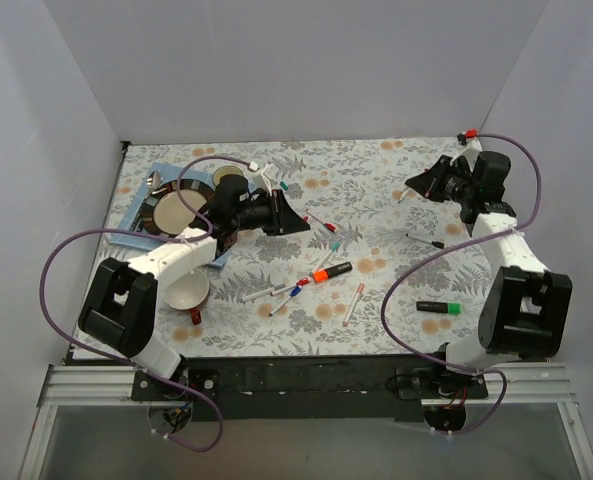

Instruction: Open the pen caps

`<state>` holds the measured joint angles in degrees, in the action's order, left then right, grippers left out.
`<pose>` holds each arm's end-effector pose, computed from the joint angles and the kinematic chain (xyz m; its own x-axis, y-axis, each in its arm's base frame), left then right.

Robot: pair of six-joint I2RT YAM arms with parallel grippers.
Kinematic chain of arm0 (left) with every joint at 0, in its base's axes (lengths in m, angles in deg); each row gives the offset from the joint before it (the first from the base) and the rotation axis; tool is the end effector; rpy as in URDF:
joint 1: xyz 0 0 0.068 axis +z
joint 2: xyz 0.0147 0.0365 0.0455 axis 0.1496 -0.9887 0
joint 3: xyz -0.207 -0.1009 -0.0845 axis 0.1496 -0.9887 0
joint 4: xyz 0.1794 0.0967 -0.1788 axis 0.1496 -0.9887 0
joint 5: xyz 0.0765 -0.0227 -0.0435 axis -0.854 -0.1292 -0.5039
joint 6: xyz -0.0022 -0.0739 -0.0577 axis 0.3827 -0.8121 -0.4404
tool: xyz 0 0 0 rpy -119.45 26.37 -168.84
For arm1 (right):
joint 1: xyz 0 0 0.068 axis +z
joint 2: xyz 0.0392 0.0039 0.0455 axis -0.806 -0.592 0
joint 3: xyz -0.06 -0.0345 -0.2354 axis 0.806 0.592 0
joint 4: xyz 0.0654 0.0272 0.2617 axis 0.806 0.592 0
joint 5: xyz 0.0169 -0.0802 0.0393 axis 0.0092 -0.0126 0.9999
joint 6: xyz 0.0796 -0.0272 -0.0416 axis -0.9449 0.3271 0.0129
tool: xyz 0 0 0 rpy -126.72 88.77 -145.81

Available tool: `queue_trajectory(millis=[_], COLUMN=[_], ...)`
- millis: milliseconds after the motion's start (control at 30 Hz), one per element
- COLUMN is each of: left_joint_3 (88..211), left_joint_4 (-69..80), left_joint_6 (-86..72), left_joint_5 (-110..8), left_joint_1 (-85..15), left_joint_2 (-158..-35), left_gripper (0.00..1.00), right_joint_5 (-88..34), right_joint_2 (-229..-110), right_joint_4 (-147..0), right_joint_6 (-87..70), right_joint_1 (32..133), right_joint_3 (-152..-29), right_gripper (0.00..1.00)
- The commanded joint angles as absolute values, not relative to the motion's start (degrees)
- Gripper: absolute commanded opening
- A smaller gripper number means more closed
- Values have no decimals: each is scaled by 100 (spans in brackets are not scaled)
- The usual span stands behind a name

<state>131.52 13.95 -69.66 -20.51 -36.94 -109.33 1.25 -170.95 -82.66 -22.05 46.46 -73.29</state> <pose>0.3149 -0.2301 0.1997 -0.9384 -0.3453 -0.0087 -0.1000 0.2957 -0.9500 0.3881 0.0007 0.2565 -0.4147 0.3396 -0.8442 -0.3322 0.8072 0.4879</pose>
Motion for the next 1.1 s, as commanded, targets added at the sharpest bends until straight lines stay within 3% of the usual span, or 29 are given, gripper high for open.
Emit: queue_trajectory(millis=[0, 367, 900, 1067], left_joint_3=[13804, 13700, 13560, 13647], left_joint_4=[390, 108, 204, 248], left_joint_6=[-6523, -6020, -5923, -5993], left_joint_5=[-2426, -2656, -2762, -2796], left_joint_1=[-3585, -3409, -3312, -3277], left_joint_2=[-11060, -10963, -10998, -11165], left_gripper=[0, 0, 0, 0], right_joint_5=[-1175, -1579, -1395, -1088], right_joint_2=[-18031, -19867, -21108, -21205], right_joint_4=[-6759, -6327, -6081, -6089], right_joint_6=[-1512, -1406, -1591, -1696], right_joint_1=[4676, 4667, 4509, 4404], right_joint_3=[-8094, -9439, -10643, -10688], right_gripper=[1, 4, 36, 38])
